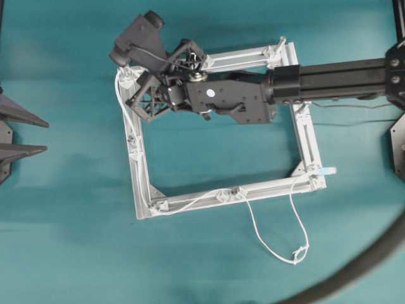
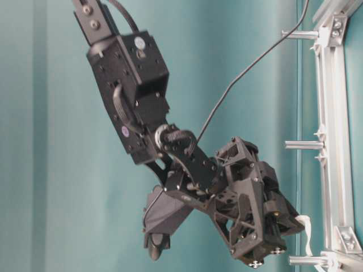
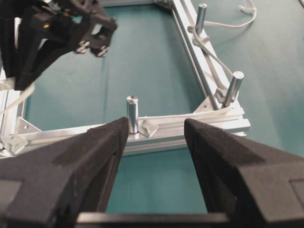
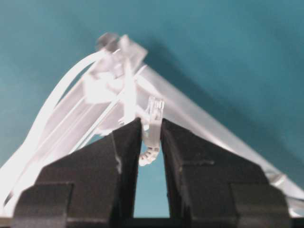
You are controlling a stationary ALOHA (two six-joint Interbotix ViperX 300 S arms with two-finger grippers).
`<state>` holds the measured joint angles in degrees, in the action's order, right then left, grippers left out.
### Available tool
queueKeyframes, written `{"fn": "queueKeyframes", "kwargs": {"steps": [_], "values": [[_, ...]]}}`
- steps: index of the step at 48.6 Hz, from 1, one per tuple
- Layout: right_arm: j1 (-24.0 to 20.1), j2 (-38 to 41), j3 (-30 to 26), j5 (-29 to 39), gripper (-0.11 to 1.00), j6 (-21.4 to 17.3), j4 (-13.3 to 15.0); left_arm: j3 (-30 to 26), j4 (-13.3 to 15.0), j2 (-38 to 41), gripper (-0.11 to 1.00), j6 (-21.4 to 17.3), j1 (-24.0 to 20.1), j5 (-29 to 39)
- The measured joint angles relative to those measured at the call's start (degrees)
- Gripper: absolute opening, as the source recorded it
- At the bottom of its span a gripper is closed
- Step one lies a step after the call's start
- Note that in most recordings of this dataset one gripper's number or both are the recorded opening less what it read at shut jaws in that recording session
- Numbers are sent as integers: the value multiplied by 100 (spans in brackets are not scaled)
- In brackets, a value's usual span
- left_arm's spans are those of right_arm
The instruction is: Move the cable alternately left and right between 8 pins so it hooks onto each one.
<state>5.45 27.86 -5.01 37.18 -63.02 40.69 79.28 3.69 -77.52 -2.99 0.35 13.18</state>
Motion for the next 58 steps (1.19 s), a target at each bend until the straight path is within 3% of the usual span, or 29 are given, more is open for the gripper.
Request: {"fn": "queueKeyframes", "kwargs": {"steps": [20, 29, 58], "values": [[-18, -185, 536, -888, 15, 343, -79, 0, 0, -9, 63, 0, 0, 0], [-26, -369, 879, -747, 15, 369, -167, 9, 0, -9, 63, 0, 0, 0], [-35, -1986, 2725, -633, 15, 404, -580, 9, 0, 0, 63, 0, 0, 0]]}}
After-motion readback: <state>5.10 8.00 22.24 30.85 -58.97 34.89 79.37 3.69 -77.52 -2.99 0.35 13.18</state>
